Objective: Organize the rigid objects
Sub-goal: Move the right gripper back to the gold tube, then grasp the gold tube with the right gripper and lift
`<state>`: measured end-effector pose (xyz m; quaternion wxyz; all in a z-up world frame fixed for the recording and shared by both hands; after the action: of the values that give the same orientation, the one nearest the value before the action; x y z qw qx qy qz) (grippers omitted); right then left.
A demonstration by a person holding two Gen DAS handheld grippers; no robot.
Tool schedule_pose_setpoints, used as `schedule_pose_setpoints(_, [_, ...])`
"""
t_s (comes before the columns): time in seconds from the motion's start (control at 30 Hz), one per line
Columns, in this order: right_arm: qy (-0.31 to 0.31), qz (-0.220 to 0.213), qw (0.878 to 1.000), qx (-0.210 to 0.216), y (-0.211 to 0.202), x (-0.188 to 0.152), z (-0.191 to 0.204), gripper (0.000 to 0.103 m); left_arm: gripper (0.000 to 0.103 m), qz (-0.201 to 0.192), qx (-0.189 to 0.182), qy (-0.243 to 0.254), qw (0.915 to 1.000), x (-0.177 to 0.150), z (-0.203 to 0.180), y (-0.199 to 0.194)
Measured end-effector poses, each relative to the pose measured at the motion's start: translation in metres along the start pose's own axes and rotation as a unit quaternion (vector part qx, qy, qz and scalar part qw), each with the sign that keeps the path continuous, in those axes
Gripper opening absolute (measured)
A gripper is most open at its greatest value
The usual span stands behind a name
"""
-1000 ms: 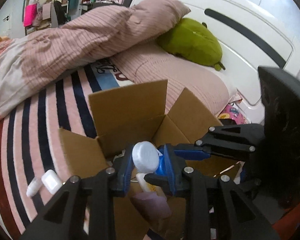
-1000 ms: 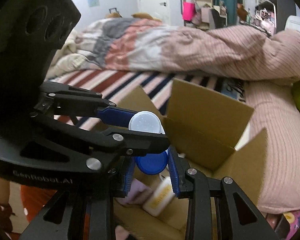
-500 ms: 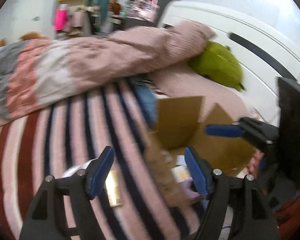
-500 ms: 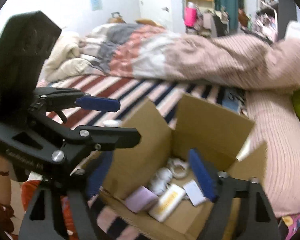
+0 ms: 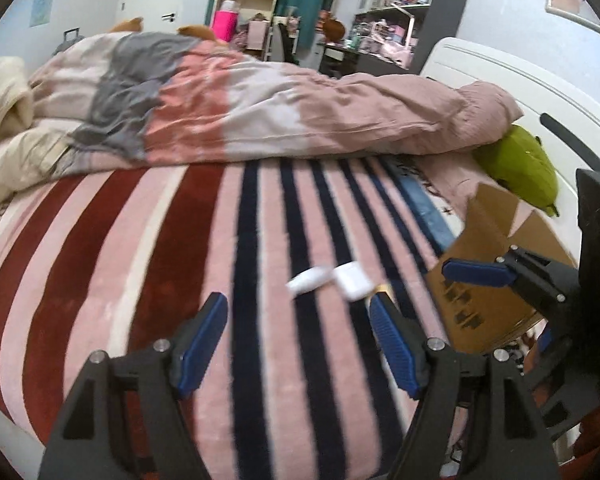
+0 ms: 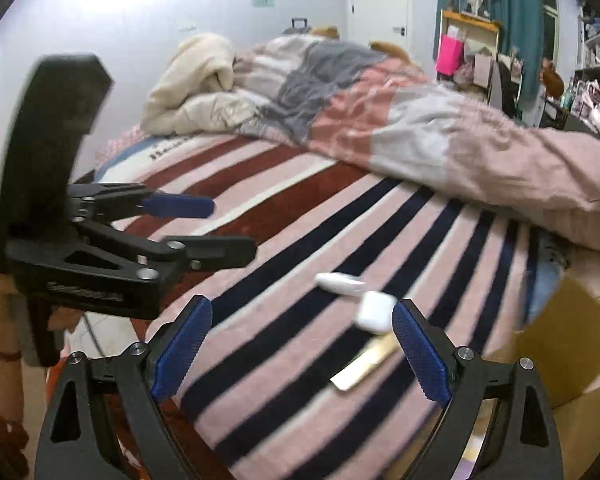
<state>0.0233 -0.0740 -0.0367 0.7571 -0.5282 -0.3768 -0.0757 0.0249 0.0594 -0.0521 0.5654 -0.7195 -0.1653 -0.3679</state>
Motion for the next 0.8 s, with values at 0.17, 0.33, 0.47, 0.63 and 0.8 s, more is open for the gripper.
schedule_pose_setpoints(0.17, [0.02,0.035,0.998,-0.052,0.051,-0.022,0.005,0.072,0.07,0.0,-0.007,-0.012,0.9999,-0.027,0.021,0.011])
schedule_pose_setpoints(0.33, [0.113,0.064,0.981,-0.146,0.089,-0.05,-0.041,0.061,0.07,-0.001,-0.014,-0.003,0.9999,-0.042,0.024,0.019])
schedule_pose_setpoints(0.47, [0.149,0.047,0.967,-0.2,0.098,-0.055,-0.068,0.049,0.07,0.002,-0.021,-0.009,0.9997,-0.047,0.028,0.023])
schedule_pose_setpoints(0.63, [0.161,0.05,0.966,-0.197,0.099,-0.052,-0.076,0.024,0.07,0.005,-0.02,-0.007,0.9998,-0.049,0.026,0.023])
schedule_pose_setpoints(0.8, [0.119,0.058,0.98,-0.146,0.09,-0.063,-0.051,0.013,0.07,0.01,-0.014,-0.003,0.9998,-0.048,0.021,0.021])
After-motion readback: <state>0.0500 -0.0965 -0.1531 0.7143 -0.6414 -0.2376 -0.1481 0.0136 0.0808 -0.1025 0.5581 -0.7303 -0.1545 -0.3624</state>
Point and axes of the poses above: each gripper's, at about its wrist camera, not at the fingertips, and y roughly the way its jaws point, z to its left, x to its top, the point moved 2 cm from there along y, roughly the way its jaws point, and after that the axes turned 10 degrees about y, right-handed, at the moved point
